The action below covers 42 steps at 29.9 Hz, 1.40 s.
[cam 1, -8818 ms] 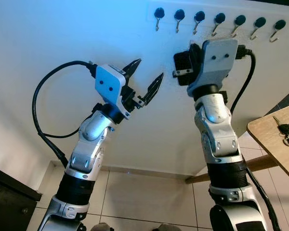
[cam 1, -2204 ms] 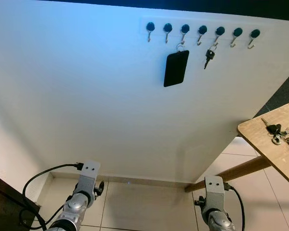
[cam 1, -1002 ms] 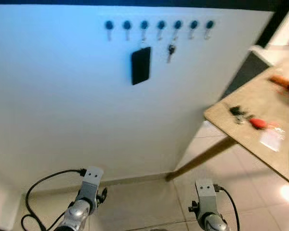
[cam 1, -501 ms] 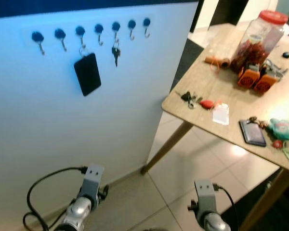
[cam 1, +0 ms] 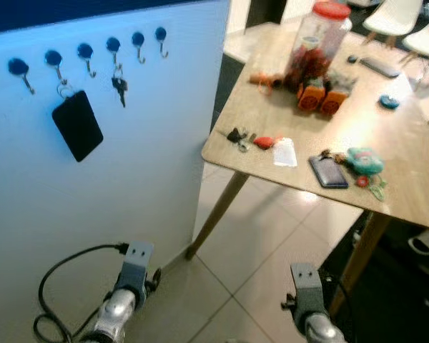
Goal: Hang keys on a hook
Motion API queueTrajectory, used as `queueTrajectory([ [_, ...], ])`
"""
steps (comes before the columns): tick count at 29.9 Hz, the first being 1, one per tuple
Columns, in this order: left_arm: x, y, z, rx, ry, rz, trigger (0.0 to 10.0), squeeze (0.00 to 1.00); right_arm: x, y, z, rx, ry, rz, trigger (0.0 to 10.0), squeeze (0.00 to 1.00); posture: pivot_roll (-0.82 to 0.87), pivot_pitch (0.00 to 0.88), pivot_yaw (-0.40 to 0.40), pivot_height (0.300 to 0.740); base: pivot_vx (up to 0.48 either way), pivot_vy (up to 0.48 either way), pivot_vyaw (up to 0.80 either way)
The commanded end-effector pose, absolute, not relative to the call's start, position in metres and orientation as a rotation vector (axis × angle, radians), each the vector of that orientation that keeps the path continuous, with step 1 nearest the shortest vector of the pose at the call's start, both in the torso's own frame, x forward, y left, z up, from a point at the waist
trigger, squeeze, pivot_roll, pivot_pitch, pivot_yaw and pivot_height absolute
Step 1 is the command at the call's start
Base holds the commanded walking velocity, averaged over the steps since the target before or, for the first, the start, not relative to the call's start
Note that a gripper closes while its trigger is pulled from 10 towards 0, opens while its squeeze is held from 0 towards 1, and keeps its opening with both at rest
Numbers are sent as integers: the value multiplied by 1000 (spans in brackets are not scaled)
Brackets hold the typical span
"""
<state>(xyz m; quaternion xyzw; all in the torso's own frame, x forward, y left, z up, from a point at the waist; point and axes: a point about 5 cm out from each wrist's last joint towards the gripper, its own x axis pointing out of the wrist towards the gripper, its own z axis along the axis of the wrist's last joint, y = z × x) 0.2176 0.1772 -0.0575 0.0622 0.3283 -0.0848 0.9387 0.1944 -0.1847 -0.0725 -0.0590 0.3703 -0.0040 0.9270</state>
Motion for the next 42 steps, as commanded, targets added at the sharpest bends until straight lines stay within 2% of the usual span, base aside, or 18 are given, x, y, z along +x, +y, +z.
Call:
queueTrajectory([
  [1,218,175,-57,125,668,-177,10000,0,190,-191,-74,-140,777,-18,10000,0,48,44,-47,740,0,0,-800],
  [10,219,176,-57,126,664,-174,10000,0,191,-190,-74,-138,771,-9,10000,0,49,37,-46,740,0,0,-785],
  [25,224,179,-52,130,640,-188,10000,0,189,-178,-76,-140,774,17,10000,0,72,47,-16,740,0,0,0],
  [42,227,180,-50,111,633,-185,10000,0,184,-176,-78,-142,777,14,10000,0,77,57,1,740,0,0,0],
])
